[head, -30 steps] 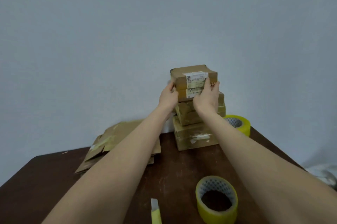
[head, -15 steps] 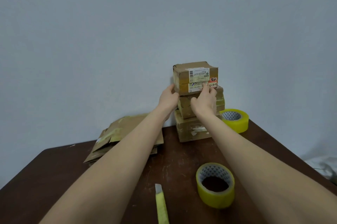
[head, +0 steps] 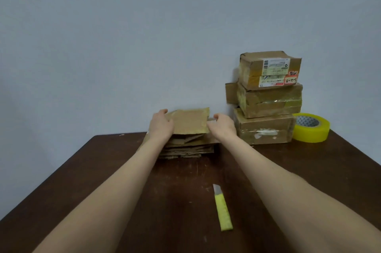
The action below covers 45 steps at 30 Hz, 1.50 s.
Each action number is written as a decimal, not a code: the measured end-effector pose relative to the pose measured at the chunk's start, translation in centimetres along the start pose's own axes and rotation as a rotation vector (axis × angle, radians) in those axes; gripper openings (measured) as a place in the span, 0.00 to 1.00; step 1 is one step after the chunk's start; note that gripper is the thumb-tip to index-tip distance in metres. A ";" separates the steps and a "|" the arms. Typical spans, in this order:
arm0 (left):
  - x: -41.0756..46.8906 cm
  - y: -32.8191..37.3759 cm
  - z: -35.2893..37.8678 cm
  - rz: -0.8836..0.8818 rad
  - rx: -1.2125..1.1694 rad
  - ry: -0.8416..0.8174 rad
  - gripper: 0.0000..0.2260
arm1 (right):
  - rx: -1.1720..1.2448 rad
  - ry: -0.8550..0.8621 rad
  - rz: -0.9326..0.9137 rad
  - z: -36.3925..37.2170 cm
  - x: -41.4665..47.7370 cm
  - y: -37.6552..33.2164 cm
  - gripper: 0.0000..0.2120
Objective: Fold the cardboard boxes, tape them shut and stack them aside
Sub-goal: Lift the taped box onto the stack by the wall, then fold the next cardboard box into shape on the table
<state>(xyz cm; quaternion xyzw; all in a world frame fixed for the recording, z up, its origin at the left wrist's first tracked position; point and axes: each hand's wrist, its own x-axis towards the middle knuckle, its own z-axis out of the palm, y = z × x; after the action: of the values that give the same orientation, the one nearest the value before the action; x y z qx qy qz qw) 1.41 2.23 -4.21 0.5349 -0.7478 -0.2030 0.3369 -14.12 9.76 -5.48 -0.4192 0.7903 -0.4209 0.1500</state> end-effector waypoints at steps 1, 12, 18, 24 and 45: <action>0.6 -1.5 -0.5 -0.035 0.017 0.012 0.22 | 0.019 -0.001 0.022 0.7 0.6 -0.3 0.21; 3.0 -7.8 1.1 -0.157 -0.076 -0.209 0.21 | 0.513 -0.073 0.346 6.2 5.0 -1.3 0.18; 3.2 -7.4 -2.4 -0.201 -0.330 0.075 0.32 | 0.779 -0.119 0.226 4.5 2.8 -1.8 0.18; 0.5 -5.6 -6.8 -0.124 -0.510 0.101 0.33 | 0.779 -0.202 0.122 2.8 -1.9 -2.9 0.29; -16.1 -9.6 -5.1 -0.087 -0.434 0.084 0.10 | -0.113 -0.032 -0.022 -0.1 -16.5 3.4 0.18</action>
<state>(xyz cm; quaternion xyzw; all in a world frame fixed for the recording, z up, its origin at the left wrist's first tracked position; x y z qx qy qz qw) 14.71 14.27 -11.65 0.4896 -0.6480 -0.3512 0.4658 -6.04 23.78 -10.03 -0.4424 0.8056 -0.3706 0.1341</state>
